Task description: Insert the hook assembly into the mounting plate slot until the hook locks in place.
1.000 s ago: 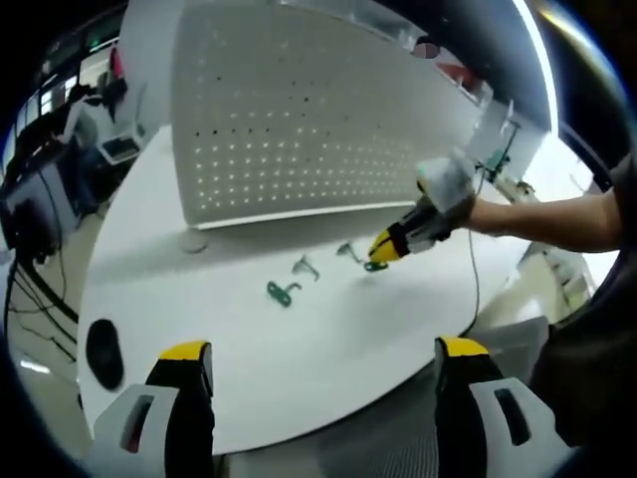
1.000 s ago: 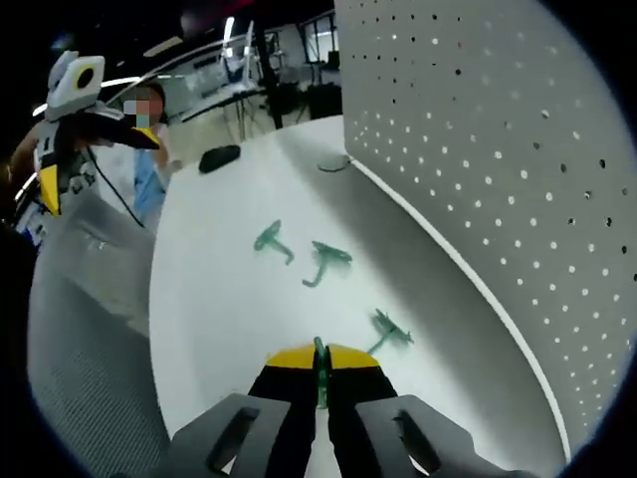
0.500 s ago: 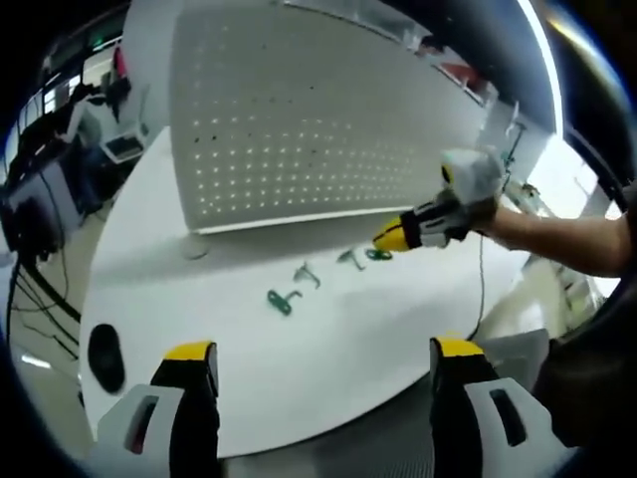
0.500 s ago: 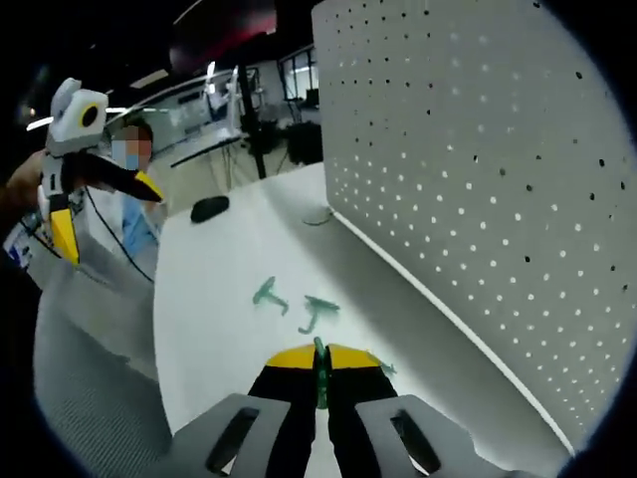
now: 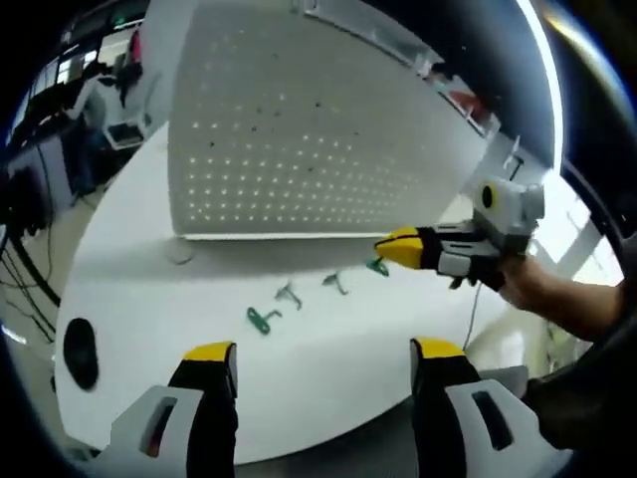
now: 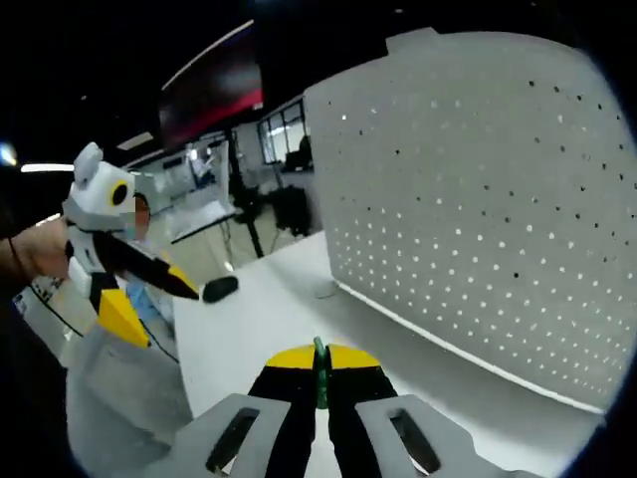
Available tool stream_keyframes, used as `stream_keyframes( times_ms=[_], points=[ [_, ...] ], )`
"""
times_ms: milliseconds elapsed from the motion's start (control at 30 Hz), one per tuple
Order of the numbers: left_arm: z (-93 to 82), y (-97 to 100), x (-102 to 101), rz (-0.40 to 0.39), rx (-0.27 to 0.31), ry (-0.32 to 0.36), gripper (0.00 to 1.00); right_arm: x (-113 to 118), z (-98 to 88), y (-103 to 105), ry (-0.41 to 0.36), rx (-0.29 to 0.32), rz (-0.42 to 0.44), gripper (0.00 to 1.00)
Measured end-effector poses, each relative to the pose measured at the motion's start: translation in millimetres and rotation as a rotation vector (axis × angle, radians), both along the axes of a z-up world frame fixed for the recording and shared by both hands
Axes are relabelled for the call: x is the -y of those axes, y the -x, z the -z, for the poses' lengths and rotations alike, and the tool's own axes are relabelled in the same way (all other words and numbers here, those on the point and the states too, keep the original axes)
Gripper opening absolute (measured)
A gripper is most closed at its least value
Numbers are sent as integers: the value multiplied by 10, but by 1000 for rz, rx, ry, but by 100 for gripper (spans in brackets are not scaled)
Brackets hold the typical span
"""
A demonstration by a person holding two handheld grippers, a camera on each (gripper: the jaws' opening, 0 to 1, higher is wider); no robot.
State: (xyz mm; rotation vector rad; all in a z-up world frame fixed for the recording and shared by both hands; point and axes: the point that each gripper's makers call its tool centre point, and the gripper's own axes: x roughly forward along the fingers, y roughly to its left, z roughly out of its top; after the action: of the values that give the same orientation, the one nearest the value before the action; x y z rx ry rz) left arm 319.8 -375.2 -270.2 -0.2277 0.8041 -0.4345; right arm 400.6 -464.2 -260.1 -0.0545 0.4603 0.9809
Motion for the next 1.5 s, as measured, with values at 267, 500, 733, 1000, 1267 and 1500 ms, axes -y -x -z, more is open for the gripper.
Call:
stream_keyframes(
  times_ms=[267, 500, 733, 1000, 1267, 1500],
  points=[
    [-78, -118, 261, -21, 1, 151, 59, -152, -209, 183, -149, -39, 71, 0],
    [-169, -233, 312, -59, 35, 192, 50, -294, -429, 309, -386, -140, 135, 0],
    [-183, -241, 324, -74, 40, 212, 46, -306, -466, 324, -408, -126, 164, 0],
    [-228, -272, 403, -96, 38, 310, 36, -373, -572, 352, -442, -115, 167, 0],
    [-315, -303, 398, -124, 59, 389, 27, -482, -679, 415, -476, -109, 139, 0],
    [-360, -303, 404, -134, 76, 409, 20, -523, -756, 447, -499, -93, 142, 0]
  ],
)
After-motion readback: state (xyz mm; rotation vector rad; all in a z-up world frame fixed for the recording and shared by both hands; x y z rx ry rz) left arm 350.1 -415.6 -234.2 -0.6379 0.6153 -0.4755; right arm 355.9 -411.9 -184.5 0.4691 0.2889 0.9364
